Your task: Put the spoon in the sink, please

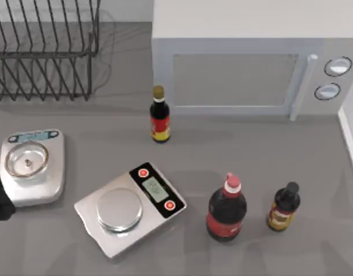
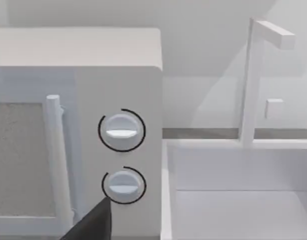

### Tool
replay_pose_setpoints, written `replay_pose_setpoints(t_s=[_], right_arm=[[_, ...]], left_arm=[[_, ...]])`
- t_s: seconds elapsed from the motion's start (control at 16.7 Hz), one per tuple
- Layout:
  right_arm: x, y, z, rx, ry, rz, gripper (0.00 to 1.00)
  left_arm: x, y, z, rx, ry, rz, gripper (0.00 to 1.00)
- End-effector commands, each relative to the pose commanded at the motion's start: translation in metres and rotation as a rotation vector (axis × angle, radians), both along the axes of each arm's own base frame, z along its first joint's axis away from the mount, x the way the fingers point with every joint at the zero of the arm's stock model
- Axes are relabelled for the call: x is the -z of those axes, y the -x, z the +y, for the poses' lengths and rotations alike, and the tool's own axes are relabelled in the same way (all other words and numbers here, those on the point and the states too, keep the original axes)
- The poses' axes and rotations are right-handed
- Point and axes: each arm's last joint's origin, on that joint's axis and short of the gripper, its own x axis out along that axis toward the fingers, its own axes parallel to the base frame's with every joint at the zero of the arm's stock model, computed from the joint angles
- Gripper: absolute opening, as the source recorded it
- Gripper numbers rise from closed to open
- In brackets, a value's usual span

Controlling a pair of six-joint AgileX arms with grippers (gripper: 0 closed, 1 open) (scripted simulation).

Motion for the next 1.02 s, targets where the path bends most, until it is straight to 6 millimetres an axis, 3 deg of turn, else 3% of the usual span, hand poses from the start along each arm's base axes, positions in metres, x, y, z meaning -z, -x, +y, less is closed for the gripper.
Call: replay_pose_setpoints(t_s=[0.24, 0.42, 1.02], right_arm=[[-0.004, 0.0, -0.001, 0.01, -0.012, 0.039, 1.0], [-0.015, -0.004, -0.004, 0.044, -0.056, 0.189, 1.0], [-0.033, -0.059, -0.028, 0.308, -0.327, 1.152, 1.0]], left_arm=[[0.0, 0.0, 0.0, 0.0, 0.0, 0.0, 1.0], [0.0, 0.0, 0.0, 0.0, 0.0, 0.0, 1.0], [0.0, 0.0, 0.0, 0.0, 0.0, 0.0, 1.0]])
